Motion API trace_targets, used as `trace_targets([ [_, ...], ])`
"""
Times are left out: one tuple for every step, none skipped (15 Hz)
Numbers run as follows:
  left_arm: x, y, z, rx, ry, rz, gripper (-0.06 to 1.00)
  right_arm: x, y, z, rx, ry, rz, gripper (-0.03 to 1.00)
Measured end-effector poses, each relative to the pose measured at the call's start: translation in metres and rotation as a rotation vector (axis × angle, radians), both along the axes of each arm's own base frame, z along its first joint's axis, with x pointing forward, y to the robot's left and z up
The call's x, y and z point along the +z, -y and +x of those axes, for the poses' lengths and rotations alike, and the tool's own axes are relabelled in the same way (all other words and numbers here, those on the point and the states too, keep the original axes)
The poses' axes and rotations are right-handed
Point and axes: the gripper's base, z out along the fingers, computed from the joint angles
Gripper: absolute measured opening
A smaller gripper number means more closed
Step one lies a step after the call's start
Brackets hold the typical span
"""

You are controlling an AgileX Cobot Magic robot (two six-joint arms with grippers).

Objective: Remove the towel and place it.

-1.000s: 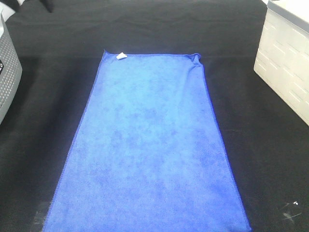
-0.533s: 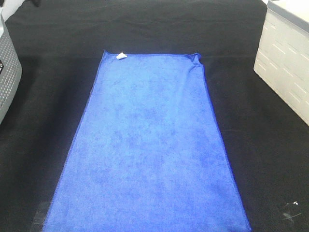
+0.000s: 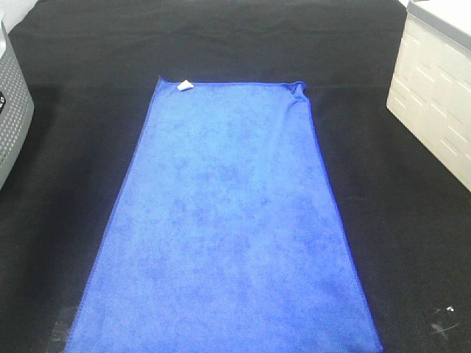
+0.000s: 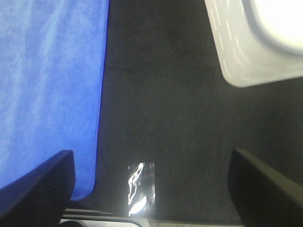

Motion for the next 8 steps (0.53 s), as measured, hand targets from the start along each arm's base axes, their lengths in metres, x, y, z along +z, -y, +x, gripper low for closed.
trace_targets([
  [-0.006,-0.002,-0.020,-0.001,0.002,0.006,0.71,-0.005,-0.001,-0.018,0.000,0.016,0.003,0.83],
  [-0.015,-0.005,-0.036,-0.001,0.010,0.018,0.71,-0.011,-0.002,-0.036,0.001,0.036,0.004,0.83],
  [-0.015,-0.005,-0.036,-0.001,0.010,0.018,0.71,-0.011,-0.002,-0.036,0.001,0.036,0.004,0.83],
  [-0.021,-0.007,-0.051,-0.003,0.036,0.031,0.71,-0.022,-0.003,-0.052,0.001,0.042,0.005,0.83],
  [-0.029,-0.010,-0.075,-0.006,0.098,0.035,0.71,-0.035,-0.003,-0.072,0.001,0.058,0.005,0.83],
  [-0.035,-0.011,-0.090,-0.007,0.148,0.031,0.71,-0.044,-0.004,-0.084,0.001,0.068,0.006,0.83],
  [-0.040,-0.012,-0.104,-0.009,0.190,0.027,0.71,-0.052,-0.004,-0.095,0.002,0.087,0.004,0.83],
  [-0.046,-0.013,-0.118,-0.010,0.226,0.025,0.71,-0.061,-0.005,-0.103,0.002,0.111,0.003,0.83],
])
